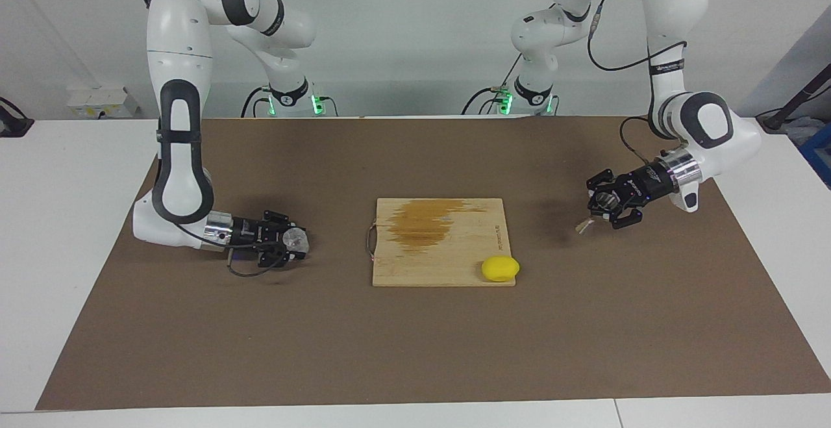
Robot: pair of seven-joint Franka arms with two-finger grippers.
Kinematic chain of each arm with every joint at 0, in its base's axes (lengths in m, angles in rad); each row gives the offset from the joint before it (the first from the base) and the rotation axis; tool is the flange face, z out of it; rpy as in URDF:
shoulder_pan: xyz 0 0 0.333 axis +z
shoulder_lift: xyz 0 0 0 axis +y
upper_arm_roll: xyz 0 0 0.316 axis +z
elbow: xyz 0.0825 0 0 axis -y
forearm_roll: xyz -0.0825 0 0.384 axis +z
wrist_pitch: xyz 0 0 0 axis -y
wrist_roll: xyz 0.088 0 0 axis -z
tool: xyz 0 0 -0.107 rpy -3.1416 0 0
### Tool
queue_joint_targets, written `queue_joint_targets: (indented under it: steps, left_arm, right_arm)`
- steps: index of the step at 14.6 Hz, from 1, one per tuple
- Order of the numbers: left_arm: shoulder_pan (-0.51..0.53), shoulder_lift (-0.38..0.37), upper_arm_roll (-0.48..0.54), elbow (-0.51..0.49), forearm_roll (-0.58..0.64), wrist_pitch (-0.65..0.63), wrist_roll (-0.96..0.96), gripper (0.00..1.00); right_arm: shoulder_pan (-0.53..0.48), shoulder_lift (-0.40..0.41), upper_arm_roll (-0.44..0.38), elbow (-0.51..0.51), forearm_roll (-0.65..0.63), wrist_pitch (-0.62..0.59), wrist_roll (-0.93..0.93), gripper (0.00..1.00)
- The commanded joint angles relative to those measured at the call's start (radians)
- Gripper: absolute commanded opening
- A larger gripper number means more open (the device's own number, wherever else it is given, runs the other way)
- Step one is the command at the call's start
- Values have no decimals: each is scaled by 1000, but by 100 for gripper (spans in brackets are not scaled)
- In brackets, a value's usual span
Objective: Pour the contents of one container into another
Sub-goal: 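Lift the glass with the left gripper and carry it over the board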
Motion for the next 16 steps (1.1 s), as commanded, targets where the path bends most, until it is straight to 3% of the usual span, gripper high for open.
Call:
queue_joint_targets:
  steps: [1, 5, 9, 16]
  left_arm:
    - [-92, -72, 14, -14, 3, 35, -126, 0]
    - [-230, -98, 12, -16, -51, 153, -214, 0]
    - [-381, -98, 11, -16, -163, 308, -249, 0]
    - [-645, -66, 12, 4, -350, 665, -255, 0]
  right_arm:
    - [-10, -26, 2, -35, 33, 17, -43, 71]
    - [-15, -26, 2, -35, 31, 15, -43, 69]
    - [-13, -26, 3, -34, 31, 18, -43, 61]
    - [-13, -26, 3, -34, 31, 23, -53, 58]
